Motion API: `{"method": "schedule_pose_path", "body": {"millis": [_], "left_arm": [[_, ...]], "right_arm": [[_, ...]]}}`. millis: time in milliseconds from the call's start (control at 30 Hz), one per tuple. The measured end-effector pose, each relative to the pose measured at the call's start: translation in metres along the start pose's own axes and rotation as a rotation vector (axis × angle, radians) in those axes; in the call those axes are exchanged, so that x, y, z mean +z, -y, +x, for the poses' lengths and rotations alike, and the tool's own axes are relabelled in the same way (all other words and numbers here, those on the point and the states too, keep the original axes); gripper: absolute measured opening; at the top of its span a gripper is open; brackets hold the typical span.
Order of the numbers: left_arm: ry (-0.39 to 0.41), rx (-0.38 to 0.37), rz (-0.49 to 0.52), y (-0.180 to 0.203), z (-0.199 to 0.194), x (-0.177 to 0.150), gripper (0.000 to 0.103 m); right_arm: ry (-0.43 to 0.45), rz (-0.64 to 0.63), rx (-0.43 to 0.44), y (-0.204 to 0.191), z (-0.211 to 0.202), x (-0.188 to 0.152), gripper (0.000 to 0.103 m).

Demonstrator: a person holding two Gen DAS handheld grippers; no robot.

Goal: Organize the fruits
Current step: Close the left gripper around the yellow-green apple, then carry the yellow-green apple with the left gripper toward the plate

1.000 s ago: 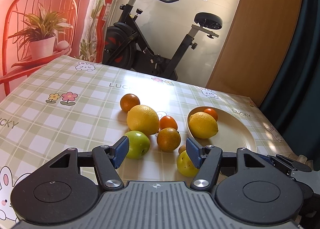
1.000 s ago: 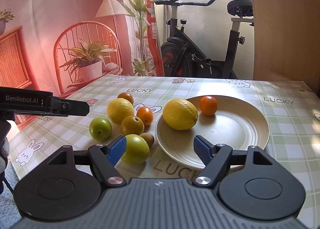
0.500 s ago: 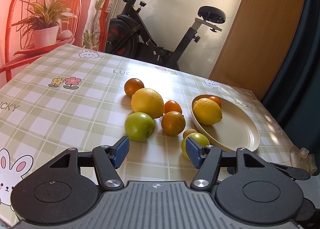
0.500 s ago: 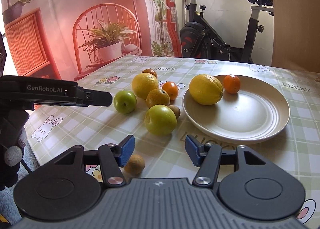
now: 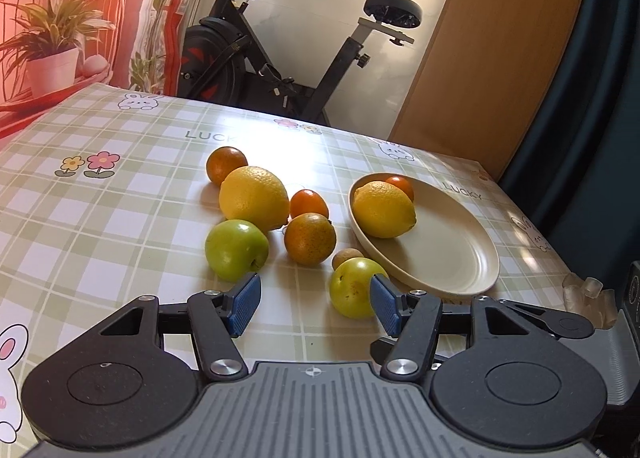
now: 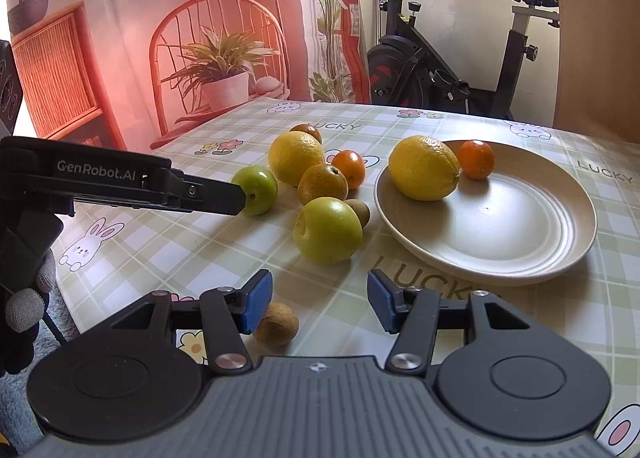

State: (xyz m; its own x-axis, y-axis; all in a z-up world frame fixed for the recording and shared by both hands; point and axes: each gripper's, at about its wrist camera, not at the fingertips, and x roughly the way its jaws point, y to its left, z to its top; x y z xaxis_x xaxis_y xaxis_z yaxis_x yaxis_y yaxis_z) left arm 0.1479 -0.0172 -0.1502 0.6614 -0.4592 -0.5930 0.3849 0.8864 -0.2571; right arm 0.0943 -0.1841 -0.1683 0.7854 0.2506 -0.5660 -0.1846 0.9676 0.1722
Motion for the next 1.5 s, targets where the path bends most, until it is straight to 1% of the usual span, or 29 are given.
{"method": "schedule_pose_path", "body": {"millis": [33, 67, 133, 233, 367, 533, 667, 867, 1067, 1167, 1333, 1500], "left_arm": [[-0.011, -0.018, 0.006, 0.002, 0.003, 0.001, 0.059], [-0.027, -0.039, 0.008, 0.004, 0.007, 0.002, 0.053], [-0.061, -0.075, 0.002, 0.006, 0.019, 0.004, 0.052], [-0.085, -0.083, -0.004, 0.007, 0.032, 0.007, 0.051], [-0.103, -0.1, 0.0, 0.01, 0.043, 0.008, 0.051], [-0.124, -0.093, -0.009, 0.008, 0.052, 0.007, 0.05], [-0.137, -0.1, -0.005, 0.008, 0.059, 0.01, 0.043], [-0.13, -0.097, -0.002, 0.008, 0.058, 0.008, 0.043], [-0.122, -0.078, 0.02, 0.014, 0.053, 0.004, 0.042], [-0.106, -0.07, 0.031, 0.018, 0.048, 0.004, 0.042], [-0.076, -0.056, 0.093, 0.031, 0.038, 0.008, 0.042], [-0.056, -0.058, 0.161, 0.051, 0.038, 0.014, 0.042]], "right_arm": [[0.0, -0.004, 0.0, 0.0, 0.002, 0.002, 0.056], [0.0, -0.01, 0.004, 0.0, 0.006, 0.004, 0.056], [0.002, -0.03, 0.008, -0.001, 0.011, 0.008, 0.055], [0.0, -0.041, 0.012, -0.001, 0.02, 0.011, 0.054], [-0.011, -0.016, 0.022, 0.004, 0.031, 0.012, 0.052], [-0.013, -0.007, 0.024, 0.008, 0.037, 0.014, 0.051], [-0.012, 0.027, 0.026, 0.013, 0.043, 0.017, 0.051], [-0.011, 0.028, 0.015, 0.012, 0.048, 0.021, 0.051], [-0.002, 0.033, 0.022, 0.012, 0.046, 0.018, 0.051], [0.005, 0.036, 0.026, 0.012, 0.043, 0.016, 0.05], [0.061, 0.036, 0.035, 0.011, 0.033, 0.014, 0.05], [0.126, 0.076, 0.042, 0.018, 0.019, 0.012, 0.05]]}}
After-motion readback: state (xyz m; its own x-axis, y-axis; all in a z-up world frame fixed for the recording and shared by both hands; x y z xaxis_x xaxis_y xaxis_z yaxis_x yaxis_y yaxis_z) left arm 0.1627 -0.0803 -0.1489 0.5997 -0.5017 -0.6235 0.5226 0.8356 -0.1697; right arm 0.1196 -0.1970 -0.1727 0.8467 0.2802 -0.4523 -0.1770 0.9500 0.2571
